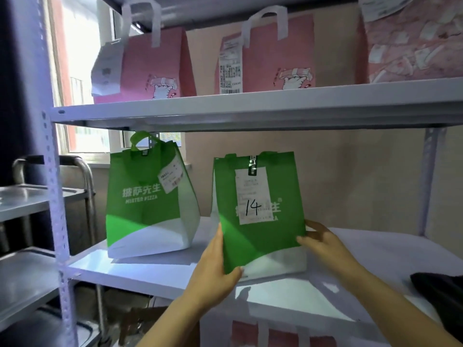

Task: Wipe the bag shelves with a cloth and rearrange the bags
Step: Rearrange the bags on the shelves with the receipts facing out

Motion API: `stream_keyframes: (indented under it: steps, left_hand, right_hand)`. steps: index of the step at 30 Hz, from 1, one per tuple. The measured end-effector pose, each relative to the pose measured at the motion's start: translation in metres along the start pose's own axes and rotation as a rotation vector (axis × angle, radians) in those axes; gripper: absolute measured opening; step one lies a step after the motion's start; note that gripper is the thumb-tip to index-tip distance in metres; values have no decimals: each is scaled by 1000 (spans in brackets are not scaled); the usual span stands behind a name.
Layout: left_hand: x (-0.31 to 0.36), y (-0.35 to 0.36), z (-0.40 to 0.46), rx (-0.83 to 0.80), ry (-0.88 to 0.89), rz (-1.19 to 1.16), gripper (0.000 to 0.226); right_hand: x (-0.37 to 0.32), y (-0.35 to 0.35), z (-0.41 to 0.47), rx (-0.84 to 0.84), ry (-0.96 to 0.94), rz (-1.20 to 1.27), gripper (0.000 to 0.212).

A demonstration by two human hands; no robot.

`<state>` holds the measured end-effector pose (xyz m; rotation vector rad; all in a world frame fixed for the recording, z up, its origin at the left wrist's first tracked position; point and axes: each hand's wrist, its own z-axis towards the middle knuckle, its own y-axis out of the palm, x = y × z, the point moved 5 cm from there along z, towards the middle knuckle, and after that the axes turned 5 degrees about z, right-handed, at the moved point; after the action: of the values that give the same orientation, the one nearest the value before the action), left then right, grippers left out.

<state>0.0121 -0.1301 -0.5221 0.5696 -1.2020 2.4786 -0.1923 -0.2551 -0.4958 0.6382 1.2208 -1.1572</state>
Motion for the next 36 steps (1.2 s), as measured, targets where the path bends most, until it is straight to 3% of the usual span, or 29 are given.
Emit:
stream_keyframes:
  steps: [10,24,31,36]
  left_hand:
    - [-19,10,10,3,-98,-148,67]
    - [-31,7,15,15,-69,-147,59]
    - [-29,-4,17,-127,-233,-139,59]
    - [-5,-34,16,-253,-327,0,71]
  right_hand:
    - [4,-10,-23,30,-73,4,40]
    - [3,-5,-20,41,-117,-28,34]
    - [5,-13,-22,21,129,-22,36]
    - [-17,-18,-32,-7,312,-64,36]
